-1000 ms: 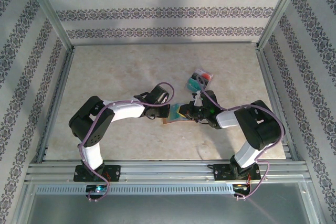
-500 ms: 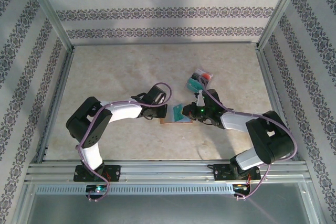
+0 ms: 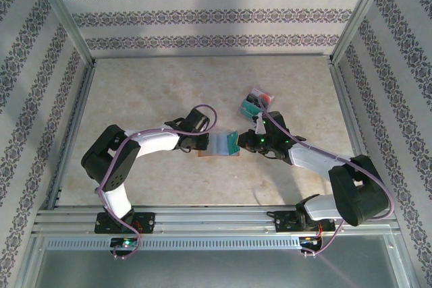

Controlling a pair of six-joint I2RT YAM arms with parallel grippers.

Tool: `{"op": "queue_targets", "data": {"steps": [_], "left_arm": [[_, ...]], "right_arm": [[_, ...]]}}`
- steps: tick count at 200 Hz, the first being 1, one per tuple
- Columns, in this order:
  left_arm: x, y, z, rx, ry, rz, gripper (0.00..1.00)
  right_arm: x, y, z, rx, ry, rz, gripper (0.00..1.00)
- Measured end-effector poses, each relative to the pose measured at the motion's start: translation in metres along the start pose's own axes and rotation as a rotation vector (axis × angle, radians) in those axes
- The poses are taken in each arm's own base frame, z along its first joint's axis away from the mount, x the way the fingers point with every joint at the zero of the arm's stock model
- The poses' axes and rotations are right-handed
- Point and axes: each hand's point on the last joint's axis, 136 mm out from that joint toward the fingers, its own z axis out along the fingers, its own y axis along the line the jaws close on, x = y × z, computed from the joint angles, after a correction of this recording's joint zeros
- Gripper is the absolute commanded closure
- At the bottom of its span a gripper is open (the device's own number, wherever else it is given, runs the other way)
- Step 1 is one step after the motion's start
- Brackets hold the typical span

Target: Take the credit cards out of the card holder

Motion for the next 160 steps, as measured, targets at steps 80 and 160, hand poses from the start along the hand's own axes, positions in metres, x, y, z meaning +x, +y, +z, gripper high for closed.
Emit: {"op": "queue_targets", "data": {"steps": [80,160], "left_arm": [[0.001,0.021,-0.008,-0.082,0.01,0.037,0.7],[-0.024,0.005,-0.054,-0.011,-0.105,0.028,0.28]], "right_arm": [[-0.012,0.01,-0.011,0.04,-0.019,-0.063,0.99],[-0.038,0.027,-0.032,0.136,-0.049,-0.225,0.99]]}}
